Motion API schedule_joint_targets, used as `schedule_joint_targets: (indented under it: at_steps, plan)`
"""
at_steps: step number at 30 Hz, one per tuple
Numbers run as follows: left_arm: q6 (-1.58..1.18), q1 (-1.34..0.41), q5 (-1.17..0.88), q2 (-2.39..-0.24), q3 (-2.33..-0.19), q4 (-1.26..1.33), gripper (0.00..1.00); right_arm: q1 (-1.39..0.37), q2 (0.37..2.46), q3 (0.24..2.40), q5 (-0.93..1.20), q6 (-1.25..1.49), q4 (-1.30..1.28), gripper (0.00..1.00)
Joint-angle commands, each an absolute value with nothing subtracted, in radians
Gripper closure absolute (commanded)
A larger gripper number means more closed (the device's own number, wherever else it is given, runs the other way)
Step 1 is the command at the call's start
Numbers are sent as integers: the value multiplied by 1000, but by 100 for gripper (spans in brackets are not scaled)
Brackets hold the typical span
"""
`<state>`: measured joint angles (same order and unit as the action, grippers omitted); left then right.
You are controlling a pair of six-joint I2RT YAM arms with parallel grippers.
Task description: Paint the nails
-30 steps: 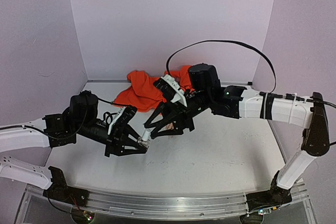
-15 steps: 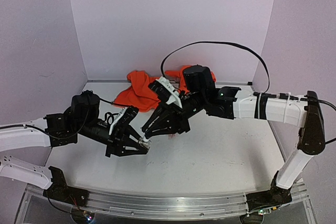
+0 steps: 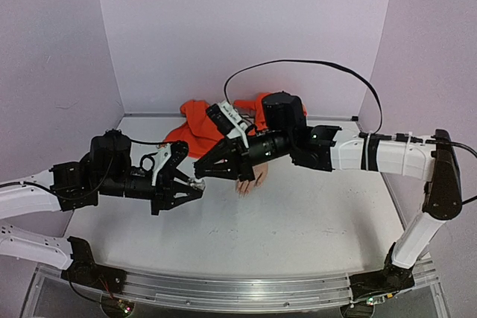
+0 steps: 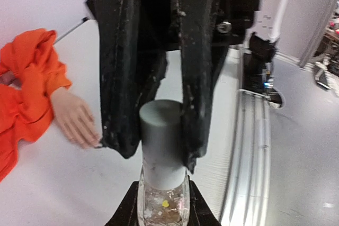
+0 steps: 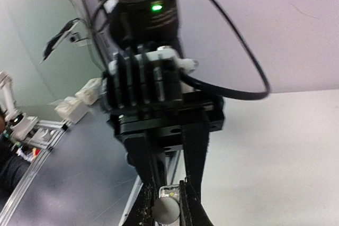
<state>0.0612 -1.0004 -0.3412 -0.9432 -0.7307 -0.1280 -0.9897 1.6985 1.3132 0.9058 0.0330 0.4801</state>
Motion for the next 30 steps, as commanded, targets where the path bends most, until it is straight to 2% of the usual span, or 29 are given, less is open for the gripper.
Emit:
schedule_joint_targets:
  at_steps: [1,2,4,7,11,15,16,19,20,23,26,30]
  plan:
    - [127,-982,36,-937,-810,166,100,-1118,1781,1352,419,317,370,100]
    - [145,-982,82,-955,-811,198,100,-1153,1805,1388,292,400,306,100]
    - [162,-982,163,-967,-804,249,100,-1213,1829,1389,142,592,337,100]
    - [172,-981,193,-959,-769,330,100,-1307,1865,1413,-49,718,359,100]
    - [152,-982,174,-942,-736,333,100,-1319,1857,1426,-134,725,369,100]
    - [98,-982,162,-911,-667,318,100,-1302,1799,1460,-154,574,367,98]
    - [72,-982,167,-903,-653,306,100,-1287,1780,1461,-145,537,365,90]
    - [-23,-982,212,-889,-628,238,100,-1249,1694,1431,-138,449,364,43]
    - [-45,-982,214,-886,-622,206,100,-1234,1663,1415,-120,422,364,32]
    - [-85,-981,159,-859,-609,123,100,-1161,1594,1371,53,356,364,19]
    - [-94,-979,-2,-843,-627,45,100,-1081,1539,1304,277,285,380,10]
    - [-92,-977,-286,-848,-661,7,100,-1047,1504,1233,566,142,456,10]
